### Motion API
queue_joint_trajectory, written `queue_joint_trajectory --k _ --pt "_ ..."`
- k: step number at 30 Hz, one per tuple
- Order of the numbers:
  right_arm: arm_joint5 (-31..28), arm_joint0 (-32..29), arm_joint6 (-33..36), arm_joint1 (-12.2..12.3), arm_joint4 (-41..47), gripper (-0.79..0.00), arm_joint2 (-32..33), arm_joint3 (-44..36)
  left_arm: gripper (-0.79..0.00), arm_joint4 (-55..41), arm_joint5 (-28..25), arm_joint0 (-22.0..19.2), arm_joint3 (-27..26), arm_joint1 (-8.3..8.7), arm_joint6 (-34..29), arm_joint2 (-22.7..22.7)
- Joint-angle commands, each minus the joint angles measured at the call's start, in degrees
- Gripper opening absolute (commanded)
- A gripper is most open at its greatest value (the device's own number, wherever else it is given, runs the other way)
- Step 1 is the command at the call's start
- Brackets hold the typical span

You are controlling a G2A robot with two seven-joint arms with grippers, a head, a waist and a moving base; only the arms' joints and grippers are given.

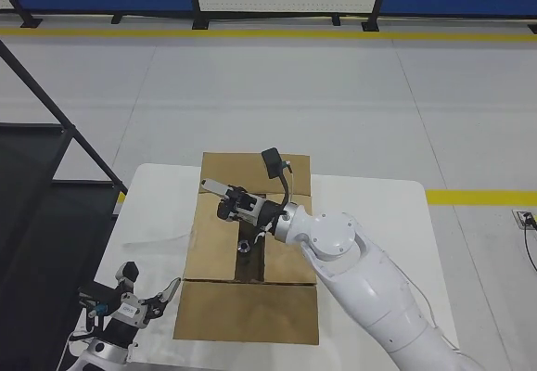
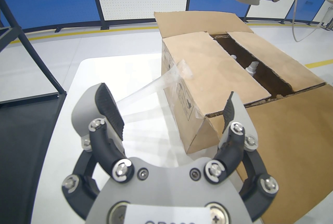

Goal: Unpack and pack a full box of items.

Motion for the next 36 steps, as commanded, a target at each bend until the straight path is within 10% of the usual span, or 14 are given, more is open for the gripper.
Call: queue_joint_trajectory --k 1,14,36 --pt "0.09 -0.66 -1.16 0.01 -0.74 0.0 0.14 -0.07 0.0 0.78 0.48 0.12 -0.62 -0.07 1.25 0.24" --pt "8.77 1.64 3.39 -0.26 -6.29 0.0 -1.19 9.28 0.0 3.68 0.5 1.37 -1.84 -0.24 3.0 0.76" --pt "-11.41 8.57 5.49 -7.04 9.84 0.0 -4.75 23.21 0.0 8.68 5.45 -2.47 -1.68 -0.97 -1.14 6.85"
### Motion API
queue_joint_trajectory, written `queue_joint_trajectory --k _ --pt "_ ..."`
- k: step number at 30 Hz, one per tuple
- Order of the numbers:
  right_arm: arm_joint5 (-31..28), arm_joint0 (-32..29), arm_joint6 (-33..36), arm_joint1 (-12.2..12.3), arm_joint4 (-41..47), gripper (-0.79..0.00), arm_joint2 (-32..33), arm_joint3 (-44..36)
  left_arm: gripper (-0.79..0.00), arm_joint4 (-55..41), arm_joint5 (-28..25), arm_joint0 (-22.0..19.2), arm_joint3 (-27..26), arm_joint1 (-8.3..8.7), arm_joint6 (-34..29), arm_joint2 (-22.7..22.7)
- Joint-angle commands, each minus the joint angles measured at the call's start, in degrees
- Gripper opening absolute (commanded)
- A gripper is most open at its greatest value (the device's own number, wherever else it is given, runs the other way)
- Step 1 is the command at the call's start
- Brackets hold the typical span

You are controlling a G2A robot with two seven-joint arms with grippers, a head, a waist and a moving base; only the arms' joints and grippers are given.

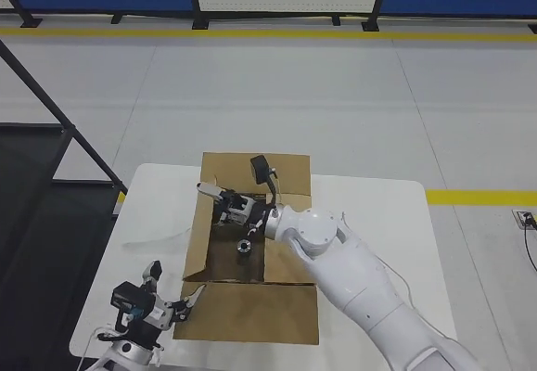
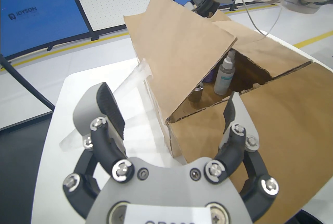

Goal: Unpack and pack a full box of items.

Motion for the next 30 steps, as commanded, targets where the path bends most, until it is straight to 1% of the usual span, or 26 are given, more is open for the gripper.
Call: queue_joint_trajectory --k 1,3,8,14,17,21,25,30 --pt "-0.88 0.6 -0.05 -0.55 0.29 0.0 -0.52 0.58 0.0 -0.85 2.54 -0.89 0.1 -0.26 -0.54 0.76" --pt "-1.83 1.25 0.11 -1.18 0.51 0.0 -1.15 1.33 0.0 -2.58 4.26 -1.56 0.02 -0.52 -1.04 1.32" --pt "-4.15 2.6 2.59 -2.5 1.46 0.0 -2.27 3.7 0.0 -6.75 7.8 -2.36 -0.23 -0.99 -1.2 1.08" --pt "-6.78 3.6 3.66 -3.19 1.91 0.0 -1.69 5.41 0.0 -10.63 8.82 -0.26 -0.83 -1.17 0.82 -1.58" --pt "-7.9 3.61 2.36 -2.7 0.03 0.0 -0.39 5.11 0.0 -12.16 8.88 0.65 -0.17 -1.18 1.13 -3.38" --pt "-7.99 2.64 1.88 -1.21 -3.12 0.0 2.42 2.86 0.0 -13.68 8.06 0.59 1.73 -1.11 0.27 -5.44" --pt "-7.11 -0.04 1.49 0.57 -5.74 0.0 5.89 -1.65 0.0 -14.89 6.83 0.14 3.3 -1.09 -0.44 -6.52" --pt "-4.95 -4.06 1.71 2.22 -7.95 0.0 9.21 -7.76 0.0 -14.87 5.69 0.11 3.69 -1.11 -0.62 -6.97"
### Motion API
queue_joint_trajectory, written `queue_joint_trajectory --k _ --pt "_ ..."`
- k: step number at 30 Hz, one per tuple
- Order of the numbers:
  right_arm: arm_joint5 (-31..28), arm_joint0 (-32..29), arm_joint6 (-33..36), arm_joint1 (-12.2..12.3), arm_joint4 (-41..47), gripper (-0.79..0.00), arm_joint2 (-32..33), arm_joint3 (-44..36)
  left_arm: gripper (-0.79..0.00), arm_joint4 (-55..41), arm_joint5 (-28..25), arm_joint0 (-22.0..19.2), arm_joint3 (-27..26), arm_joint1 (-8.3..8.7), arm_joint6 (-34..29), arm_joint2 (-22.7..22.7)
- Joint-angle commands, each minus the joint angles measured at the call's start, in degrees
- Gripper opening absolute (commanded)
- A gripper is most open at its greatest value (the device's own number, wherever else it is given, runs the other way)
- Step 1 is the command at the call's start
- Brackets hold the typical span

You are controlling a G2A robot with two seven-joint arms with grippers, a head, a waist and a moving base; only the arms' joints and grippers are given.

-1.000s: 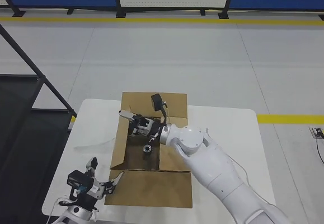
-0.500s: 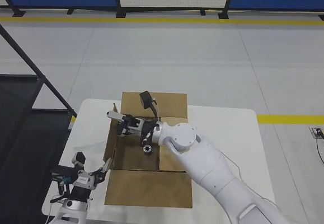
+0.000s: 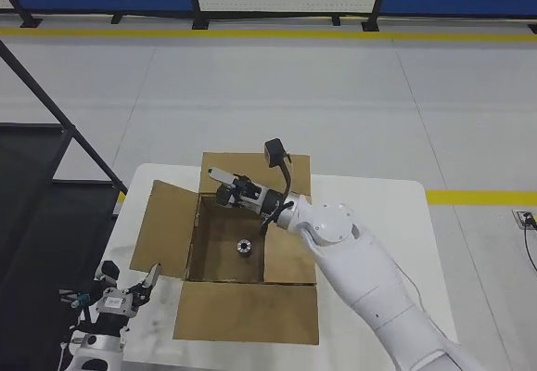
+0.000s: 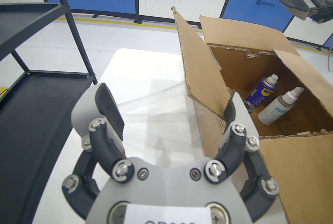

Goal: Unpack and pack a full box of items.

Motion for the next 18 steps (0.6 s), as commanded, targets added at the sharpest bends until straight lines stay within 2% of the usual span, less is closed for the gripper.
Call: queue_joint_trajectory --k 1,6,18 --pt "0.82 -1.17 0.2 0.45 -0.44 0.0 1.04 -1.82 0.0 0.33 0.01 0.01 0.19 -0.03 0.01 0.0" --pt "2.26 -3.0 0.47 1.2 -1.41 0.0 2.85 -5.21 0.0 0.65 0.58 -0.77 1.72 -0.16 -0.62 0.25" --pt "1.56 -6.0 0.59 2.3 -2.21 0.0 6.0 -10.78 0.0 1.89 0.92 -3.11 6.2 -0.36 -2.05 0.76"
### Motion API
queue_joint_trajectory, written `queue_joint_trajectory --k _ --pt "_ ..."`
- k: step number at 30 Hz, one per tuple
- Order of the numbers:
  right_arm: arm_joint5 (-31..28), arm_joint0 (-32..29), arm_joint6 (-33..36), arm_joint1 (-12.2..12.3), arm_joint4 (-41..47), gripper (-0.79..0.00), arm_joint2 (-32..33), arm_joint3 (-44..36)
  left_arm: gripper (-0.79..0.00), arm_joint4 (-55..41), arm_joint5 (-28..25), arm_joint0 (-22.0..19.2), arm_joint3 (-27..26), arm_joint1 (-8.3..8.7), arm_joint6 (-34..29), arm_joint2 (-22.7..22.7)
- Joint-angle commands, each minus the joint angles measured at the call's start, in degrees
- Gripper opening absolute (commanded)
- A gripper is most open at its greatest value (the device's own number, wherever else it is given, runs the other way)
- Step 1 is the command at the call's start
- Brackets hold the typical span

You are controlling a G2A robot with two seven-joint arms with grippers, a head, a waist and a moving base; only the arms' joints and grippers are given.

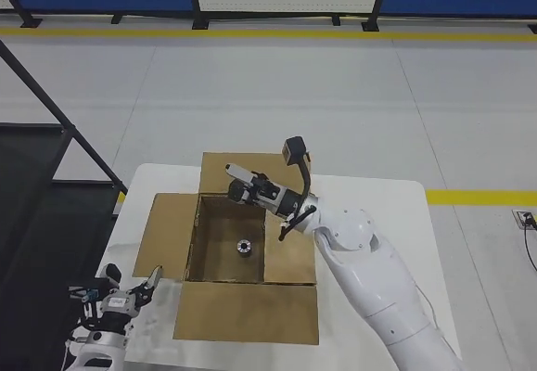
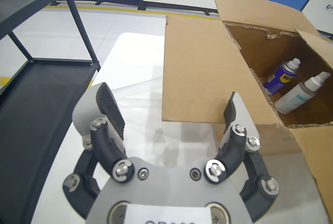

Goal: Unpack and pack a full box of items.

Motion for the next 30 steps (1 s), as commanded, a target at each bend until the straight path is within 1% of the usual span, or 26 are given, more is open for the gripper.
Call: queue_joint_trajectory --k 1,10,14,16,18,30 --pt "-0.02 -0.31 0.13 0.09 0.1 0.0 0.23 -0.27 0.0 0.0 0.03 -0.33 0.5 -0.02 -0.1 -0.07" --pt "-0.1 -0.84 0.7 0.3 0.37 0.0 0.53 -1.48 0.0 -0.39 -0.37 -0.15 0.83 -0.16 0.39 -0.49" --pt "-0.69 -0.69 -0.33 0.35 -0.44 0.0 0.65 -2.4 0.0 -0.95 -0.76 0.02 0.95 -0.24 0.73 -0.59" --pt "-1.05 -0.89 -1.15 0.34 -0.45 0.0 0.74 -3.11 0.0 -1.2 -1.5 0.16 1.06 -0.28 1.0 -0.47" --pt "0.03 -0.9 -1.99 0.35 -1.47 0.0 0.5 -3.8 0.0 -1.68 -2.89 0.58 0.87 -0.27 1.76 -0.61" --pt "0.03 -0.9 -1.99 0.35 -1.47 0.0 0.5 -3.8 0.0 -1.68 -2.89 0.58 0.87 -0.27 1.76 -0.61"
